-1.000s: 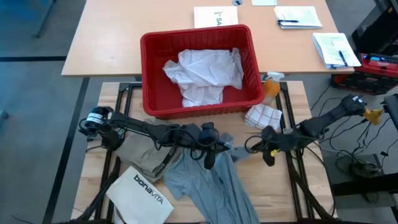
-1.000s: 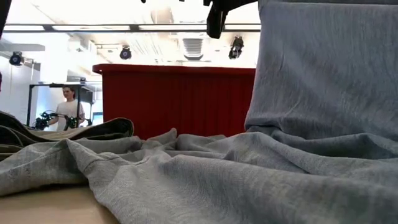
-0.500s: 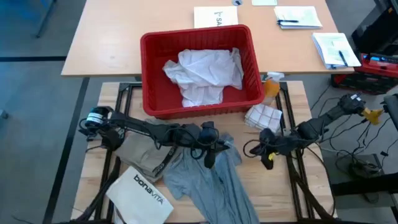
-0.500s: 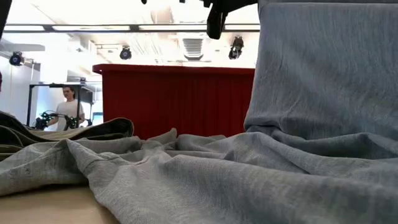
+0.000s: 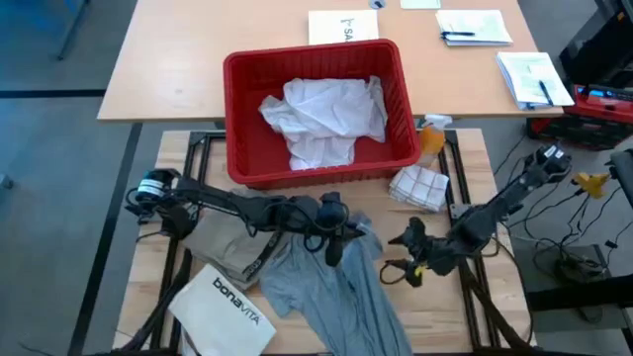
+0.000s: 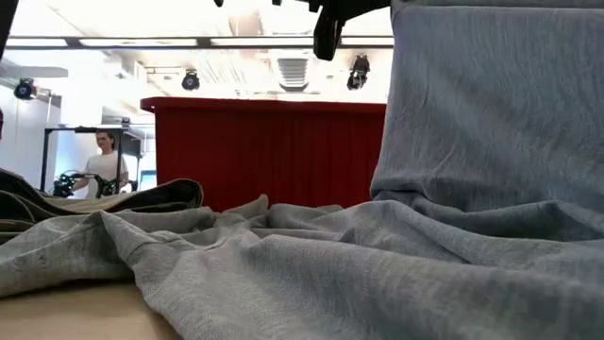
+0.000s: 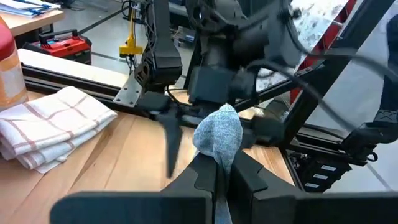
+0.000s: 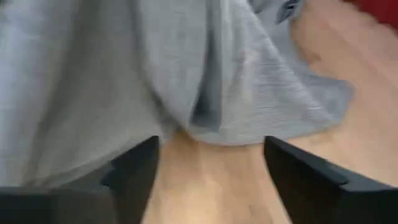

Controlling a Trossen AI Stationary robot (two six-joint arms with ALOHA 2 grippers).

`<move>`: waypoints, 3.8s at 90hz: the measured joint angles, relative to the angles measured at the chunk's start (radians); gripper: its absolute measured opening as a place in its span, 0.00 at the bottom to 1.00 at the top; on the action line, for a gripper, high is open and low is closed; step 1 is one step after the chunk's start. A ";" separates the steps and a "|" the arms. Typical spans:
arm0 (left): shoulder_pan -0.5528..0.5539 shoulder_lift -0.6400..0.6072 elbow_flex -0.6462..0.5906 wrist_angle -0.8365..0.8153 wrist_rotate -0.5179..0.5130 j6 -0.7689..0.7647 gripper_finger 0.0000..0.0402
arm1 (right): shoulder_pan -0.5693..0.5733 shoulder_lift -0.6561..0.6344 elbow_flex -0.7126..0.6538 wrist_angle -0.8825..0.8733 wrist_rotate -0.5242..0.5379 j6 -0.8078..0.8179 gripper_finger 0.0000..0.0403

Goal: Fold laundry
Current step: Fold the gray shirt

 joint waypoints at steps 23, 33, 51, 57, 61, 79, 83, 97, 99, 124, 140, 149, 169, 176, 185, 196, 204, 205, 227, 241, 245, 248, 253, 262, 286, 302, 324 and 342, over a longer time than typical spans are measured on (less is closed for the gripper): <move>0.000 0.000 0.000 0.000 0.000 0.000 0.00 | -0.043 0.112 0.000 0.144 -0.003 0.014 0.71; 0.000 0.000 0.000 0.000 0.000 0.000 0.00 | -0.052 0.122 0.000 0.157 -0.003 0.013 0.54; 0.000 0.000 0.000 -0.002 0.000 -0.001 0.00 | -0.053 0.085 0.000 0.156 -0.016 -0.034 0.24; 0.000 0.000 0.000 -0.003 0.000 -0.001 0.00 | -0.048 0.049 0.000 0.156 -0.018 -0.061 0.13; 0.000 0.000 0.000 -0.003 0.000 -0.001 0.00 | -0.048 0.019 0.001 0.150 -0.020 -0.080 0.06; 0.000 0.000 0.000 -0.004 0.000 -0.001 0.00 | -0.047 -0.104 0.001 -0.114 -0.088 -0.033 0.01; 0.000 0.000 0.000 -0.004 0.000 -0.001 0.00 | -0.047 -0.131 0.001 -0.176 -0.093 -0.011 0.01; 0.000 0.001 0.000 -0.002 0.013 0.005 0.00 | -0.049 -0.237 0.001 -0.307 -0.092 0.009 0.00; 0.000 0.003 0.000 -0.001 0.020 0.006 0.00 | -0.050 -0.251 0.001 -0.318 -0.089 0.009 0.00; 0.000 0.064 0.002 0.095 0.033 0.005 0.00 | -0.091 -0.306 0.001 -0.370 -0.086 -0.062 0.00; 0.004 0.134 0.002 0.165 0.035 -0.008 0.00 | -0.135 -0.291 0.001 -0.410 -0.073 -0.107 0.00; 0.005 0.180 0.002 0.229 0.041 -0.023 0.00 | -0.185 -0.293 0.001 -0.503 -0.063 -0.045 0.00; 0.005 0.367 0.111 0.311 0.110 -0.053 0.00 | -0.211 -0.311 0.001 -0.569 -0.141 -0.041 0.00; 0.004 0.457 0.207 0.293 0.121 -0.070 0.00 | -0.211 -0.300 0.001 -0.569 -0.142 -0.043 0.00; 0.004 0.574 0.360 0.284 0.174 -0.078 0.01 | -0.211 -0.299 0.001 -0.572 -0.143 -0.061 0.00; 0.005 0.686 0.562 0.172 0.234 -0.084 0.04 | -0.211 -0.299 0.001 -0.665 -0.143 -0.007 0.00; 0.003 0.746 0.676 0.040 0.244 -0.096 0.09 | -0.211 -0.299 0.000 -0.717 -0.149 0.081 0.00; 0.002 0.752 0.687 0.026 0.246 -0.100 0.10 | -0.211 -0.299 0.000 -0.717 -0.150 0.090 0.01; 0.001 0.787 0.803 -0.105 0.306 -0.106 0.46 | -0.210 -0.307 0.000 -0.642 -0.194 0.158 0.20; 0.009 0.761 0.796 -0.117 0.335 -0.102 0.75 | -0.210 -0.314 0.000 -0.658 -0.184 0.231 0.47; 0.011 0.747 0.790 -0.127 0.351 -0.089 0.81 | -0.210 -0.314 0.000 -0.658 -0.183 0.249 0.54; 0.011 0.734 0.786 -0.136 0.355 -0.079 0.84 | -0.210 -0.314 0.000 -0.658 -0.182 0.266 0.58; 0.010 0.710 0.776 -0.190 0.367 -0.059 0.87 | -0.210 -0.314 0.000 -0.658 -0.176 0.298 0.64; 0.011 0.651 0.739 -0.299 0.355 -0.008 0.84 | -0.201 -0.314 0.016 -0.661 -0.166 0.328 0.66; 0.047 0.347 0.323 -0.232 0.234 0.054 0.59 | -0.132 -0.289 -0.045 -0.376 -0.132 0.294 0.48; 0.065 0.207 -0.077 -0.028 0.234 -0.057 0.46 | -0.166 -0.222 -0.153 -0.315 -0.120 0.422 0.35; 0.047 0.160 -0.293 0.040 0.228 -0.163 0.31 | -0.193 -0.154 -0.196 -0.309 -0.165 0.551 0.16; 0.045 0.162 -0.299 0.025 0.226 -0.200 0.23 | -0.180 -0.133 -0.204 -0.374 -0.214 0.754 0.03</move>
